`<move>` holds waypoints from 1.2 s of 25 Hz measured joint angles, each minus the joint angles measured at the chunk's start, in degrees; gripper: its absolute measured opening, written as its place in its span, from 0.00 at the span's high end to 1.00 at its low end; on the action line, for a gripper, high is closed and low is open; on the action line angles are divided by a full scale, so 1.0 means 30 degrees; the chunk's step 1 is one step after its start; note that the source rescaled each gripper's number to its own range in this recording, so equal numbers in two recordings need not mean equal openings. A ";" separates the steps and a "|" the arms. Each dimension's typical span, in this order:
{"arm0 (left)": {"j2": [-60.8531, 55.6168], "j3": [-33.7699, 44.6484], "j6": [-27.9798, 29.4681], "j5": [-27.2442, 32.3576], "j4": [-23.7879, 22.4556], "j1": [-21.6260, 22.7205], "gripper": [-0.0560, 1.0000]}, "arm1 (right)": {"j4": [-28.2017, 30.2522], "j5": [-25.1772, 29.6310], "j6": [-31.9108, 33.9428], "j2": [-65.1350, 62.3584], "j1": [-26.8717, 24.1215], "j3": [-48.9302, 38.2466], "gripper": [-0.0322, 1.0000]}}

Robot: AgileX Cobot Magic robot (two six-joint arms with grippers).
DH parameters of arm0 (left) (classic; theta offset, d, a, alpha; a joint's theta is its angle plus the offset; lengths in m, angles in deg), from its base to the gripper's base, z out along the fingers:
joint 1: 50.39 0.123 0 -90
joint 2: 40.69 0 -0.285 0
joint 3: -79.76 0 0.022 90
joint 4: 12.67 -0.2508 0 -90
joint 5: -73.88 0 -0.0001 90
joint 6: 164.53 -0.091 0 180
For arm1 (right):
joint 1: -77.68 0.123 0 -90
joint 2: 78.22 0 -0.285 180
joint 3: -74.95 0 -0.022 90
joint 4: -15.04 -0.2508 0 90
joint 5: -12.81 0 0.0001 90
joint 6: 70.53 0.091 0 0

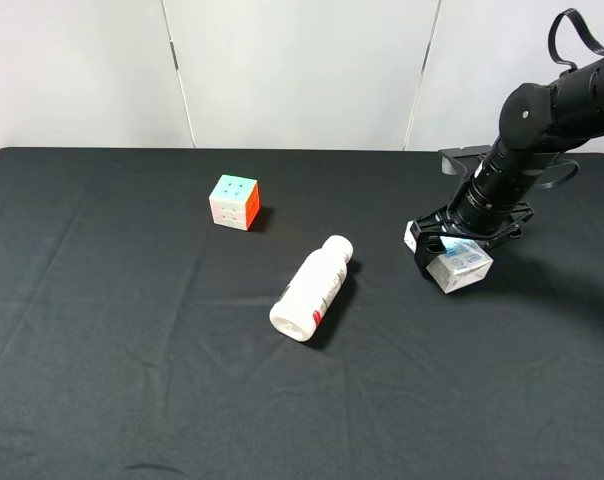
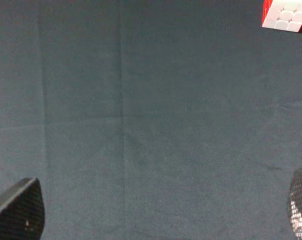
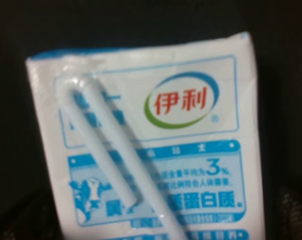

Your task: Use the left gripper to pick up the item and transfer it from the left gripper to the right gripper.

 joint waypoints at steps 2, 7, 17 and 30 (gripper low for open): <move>0.0000 0.0000 0.0000 0.0000 0.0000 0.0000 0.00 | 0.0000 0.0000 0.0045 0.0000 0.0000 0.0000 0.01; 0.0000 0.0000 0.0000 0.0000 0.0000 0.0000 0.00 | 0.0000 0.0056 0.0045 -0.0018 0.0000 0.0000 0.00; 0.0000 0.0000 0.0000 0.0000 0.0000 0.0000 0.00 | 0.0000 0.2740 0.0060 -0.2159 0.0000 0.1458 0.00; 0.0000 0.0000 0.0000 0.0000 0.0000 0.0000 0.00 | 0.0000 0.7512 0.0196 -1.0285 0.0000 0.1852 0.00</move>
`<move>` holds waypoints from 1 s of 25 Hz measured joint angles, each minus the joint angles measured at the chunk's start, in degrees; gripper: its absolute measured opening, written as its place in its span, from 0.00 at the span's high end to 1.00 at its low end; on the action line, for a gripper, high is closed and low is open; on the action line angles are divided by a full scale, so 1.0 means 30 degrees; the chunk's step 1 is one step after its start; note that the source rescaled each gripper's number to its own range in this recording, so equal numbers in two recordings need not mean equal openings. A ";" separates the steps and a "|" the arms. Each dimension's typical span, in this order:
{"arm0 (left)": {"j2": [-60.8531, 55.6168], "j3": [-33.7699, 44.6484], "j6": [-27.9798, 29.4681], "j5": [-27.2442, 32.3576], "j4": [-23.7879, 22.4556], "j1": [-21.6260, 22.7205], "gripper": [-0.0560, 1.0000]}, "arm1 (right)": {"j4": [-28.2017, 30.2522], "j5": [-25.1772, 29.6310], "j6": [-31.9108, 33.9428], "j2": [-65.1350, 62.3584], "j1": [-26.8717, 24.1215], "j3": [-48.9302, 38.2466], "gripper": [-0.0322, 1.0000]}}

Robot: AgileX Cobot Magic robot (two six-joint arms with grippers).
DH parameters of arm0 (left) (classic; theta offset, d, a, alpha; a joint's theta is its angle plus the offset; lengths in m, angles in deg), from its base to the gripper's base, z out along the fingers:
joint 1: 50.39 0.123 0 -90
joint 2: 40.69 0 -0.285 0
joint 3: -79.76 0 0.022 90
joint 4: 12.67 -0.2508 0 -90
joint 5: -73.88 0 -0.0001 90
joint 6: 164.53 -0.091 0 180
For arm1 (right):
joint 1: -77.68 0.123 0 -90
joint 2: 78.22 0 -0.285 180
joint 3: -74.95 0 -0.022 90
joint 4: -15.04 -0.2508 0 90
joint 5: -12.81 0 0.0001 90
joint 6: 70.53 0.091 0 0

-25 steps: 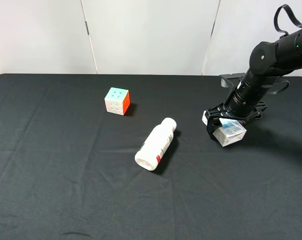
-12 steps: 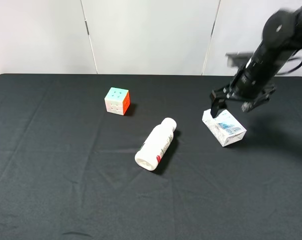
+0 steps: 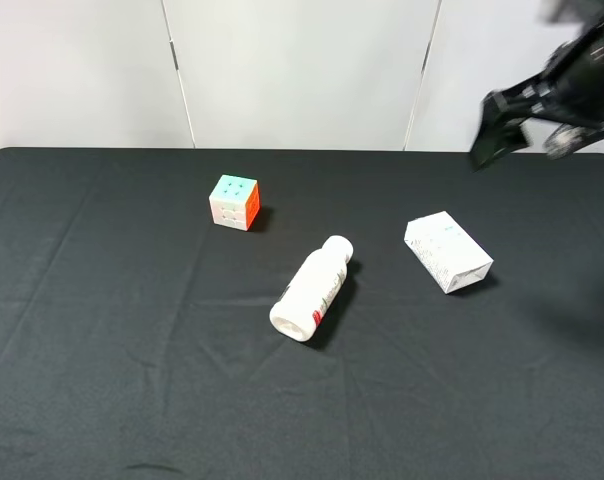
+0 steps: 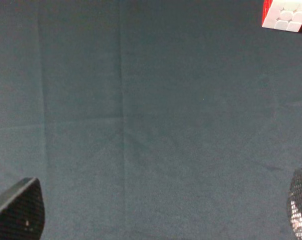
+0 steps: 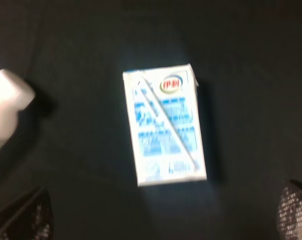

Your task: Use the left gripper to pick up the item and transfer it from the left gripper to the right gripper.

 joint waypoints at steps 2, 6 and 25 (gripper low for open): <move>0.0000 0.0000 0.0000 0.0000 0.0000 0.0000 0.00 | 0.0000 0.0723 0.0190 -0.1267 0.0000 -0.0179 0.00; 0.0000 0.0000 0.0000 0.0000 0.0000 0.0000 0.00 | 0.0000 0.1538 0.0418 -0.4031 0.0000 -0.1565 0.00; 0.0000 0.0000 0.0000 0.0000 0.0000 0.0000 0.00 | 0.0213 -0.0856 0.0514 -1.9095 0.0000 -1.2350 0.00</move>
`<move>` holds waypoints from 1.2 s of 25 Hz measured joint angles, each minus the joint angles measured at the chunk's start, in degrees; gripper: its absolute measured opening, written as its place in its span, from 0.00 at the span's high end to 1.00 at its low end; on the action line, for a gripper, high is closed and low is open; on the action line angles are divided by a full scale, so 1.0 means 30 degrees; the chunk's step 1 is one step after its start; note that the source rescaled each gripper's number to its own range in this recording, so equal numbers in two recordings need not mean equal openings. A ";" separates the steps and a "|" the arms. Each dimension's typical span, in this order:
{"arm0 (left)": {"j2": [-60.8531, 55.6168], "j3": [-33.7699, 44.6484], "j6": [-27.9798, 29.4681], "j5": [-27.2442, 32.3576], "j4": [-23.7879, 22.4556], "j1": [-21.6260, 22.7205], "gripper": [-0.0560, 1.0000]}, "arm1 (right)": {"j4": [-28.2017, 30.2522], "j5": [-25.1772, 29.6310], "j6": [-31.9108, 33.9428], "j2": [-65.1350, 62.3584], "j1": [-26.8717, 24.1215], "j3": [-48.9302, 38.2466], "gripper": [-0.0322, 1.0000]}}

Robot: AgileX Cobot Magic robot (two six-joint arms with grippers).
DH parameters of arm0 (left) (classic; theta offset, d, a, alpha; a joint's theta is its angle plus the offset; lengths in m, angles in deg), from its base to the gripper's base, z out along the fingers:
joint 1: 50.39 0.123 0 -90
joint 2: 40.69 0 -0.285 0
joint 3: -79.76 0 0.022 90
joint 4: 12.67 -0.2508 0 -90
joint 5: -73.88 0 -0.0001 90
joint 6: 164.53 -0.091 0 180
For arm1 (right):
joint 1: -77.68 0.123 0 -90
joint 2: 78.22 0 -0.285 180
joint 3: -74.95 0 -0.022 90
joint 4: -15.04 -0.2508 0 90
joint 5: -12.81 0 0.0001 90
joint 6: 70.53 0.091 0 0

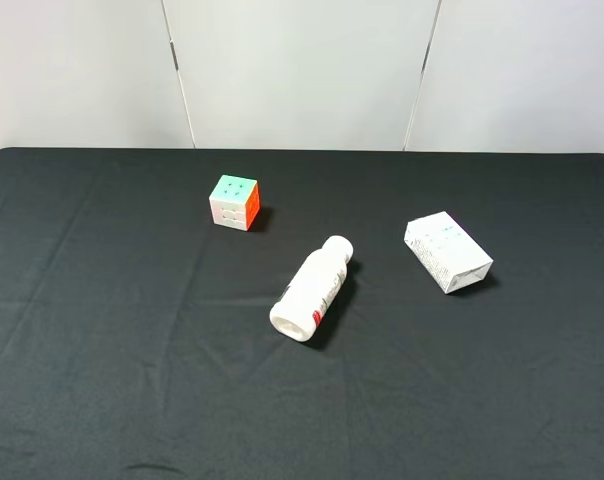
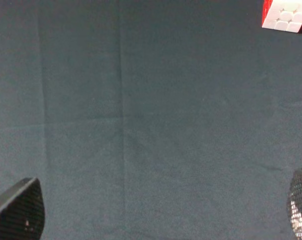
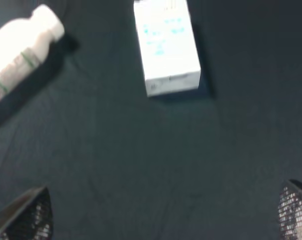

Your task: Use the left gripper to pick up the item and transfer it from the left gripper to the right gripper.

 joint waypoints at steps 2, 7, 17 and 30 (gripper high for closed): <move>0.0000 0.0000 0.0000 0.0000 0.0000 0.0000 0.00 | 0.0030 -0.0068 0.0072 -0.1327 0.0000 -0.0304 0.00; 0.0000 0.0000 0.0000 0.0000 0.0000 0.0000 0.00 | 0.0110 0.0184 0.0118 -0.4281 0.0000 -0.0605 0.00; 0.0000 0.0000 0.0017 0.0000 -0.0017 0.0000 0.00 | 0.0211 0.0646 0.0205 -0.6444 0.0000 -0.0842 0.00; 0.0000 0.0000 0.0017 0.0000 -0.0062 0.0000 0.00 | 0.0190 0.0646 0.0258 -0.7400 -0.3083 -0.0842 0.00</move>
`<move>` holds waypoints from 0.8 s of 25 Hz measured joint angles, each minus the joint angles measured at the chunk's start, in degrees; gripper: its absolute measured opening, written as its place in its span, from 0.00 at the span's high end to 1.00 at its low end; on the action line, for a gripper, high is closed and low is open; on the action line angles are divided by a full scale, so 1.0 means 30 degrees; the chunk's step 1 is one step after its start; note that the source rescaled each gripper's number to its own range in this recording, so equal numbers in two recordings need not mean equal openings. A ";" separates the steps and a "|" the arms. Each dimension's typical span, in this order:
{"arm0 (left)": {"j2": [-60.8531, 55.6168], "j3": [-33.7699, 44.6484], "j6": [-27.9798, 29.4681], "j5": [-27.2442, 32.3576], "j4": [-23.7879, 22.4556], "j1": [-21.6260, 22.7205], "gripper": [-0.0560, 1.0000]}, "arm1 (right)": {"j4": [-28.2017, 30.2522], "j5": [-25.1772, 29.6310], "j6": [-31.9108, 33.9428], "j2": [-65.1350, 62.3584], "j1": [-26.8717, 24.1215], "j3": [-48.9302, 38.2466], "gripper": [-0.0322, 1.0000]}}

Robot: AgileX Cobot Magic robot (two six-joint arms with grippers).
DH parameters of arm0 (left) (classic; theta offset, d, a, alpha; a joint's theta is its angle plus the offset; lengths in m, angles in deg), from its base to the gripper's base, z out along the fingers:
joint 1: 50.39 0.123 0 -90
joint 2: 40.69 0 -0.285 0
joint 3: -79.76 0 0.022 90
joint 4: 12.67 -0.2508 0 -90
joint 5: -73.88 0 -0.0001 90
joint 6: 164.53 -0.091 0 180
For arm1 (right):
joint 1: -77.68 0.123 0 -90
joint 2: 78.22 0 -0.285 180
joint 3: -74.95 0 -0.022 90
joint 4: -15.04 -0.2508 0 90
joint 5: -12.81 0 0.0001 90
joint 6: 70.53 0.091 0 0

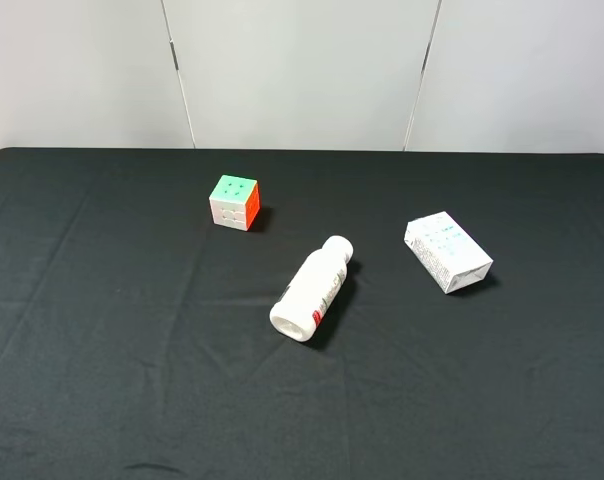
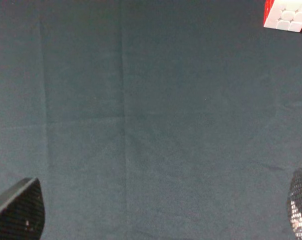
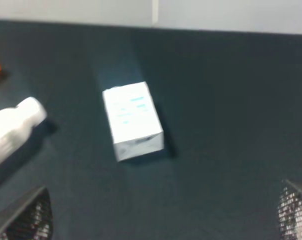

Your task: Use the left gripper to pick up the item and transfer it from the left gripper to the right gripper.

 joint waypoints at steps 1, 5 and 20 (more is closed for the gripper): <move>0.0000 0.0000 0.0000 0.0000 0.0000 0.0000 0.00 | 0.0000 0.0000 0.0000 -0.0044 -0.0501 0.0000 0.00; 0.0000 0.0000 0.0000 0.0000 0.0000 0.0000 0.00 | -0.0063 0.0000 0.0000 -0.0044 -0.1705 0.0000 0.00; 0.0000 0.0000 0.0000 0.0000 0.0000 0.0000 0.00 | -0.0136 0.0000 0.0000 -0.0044 -0.2021 0.0000 0.00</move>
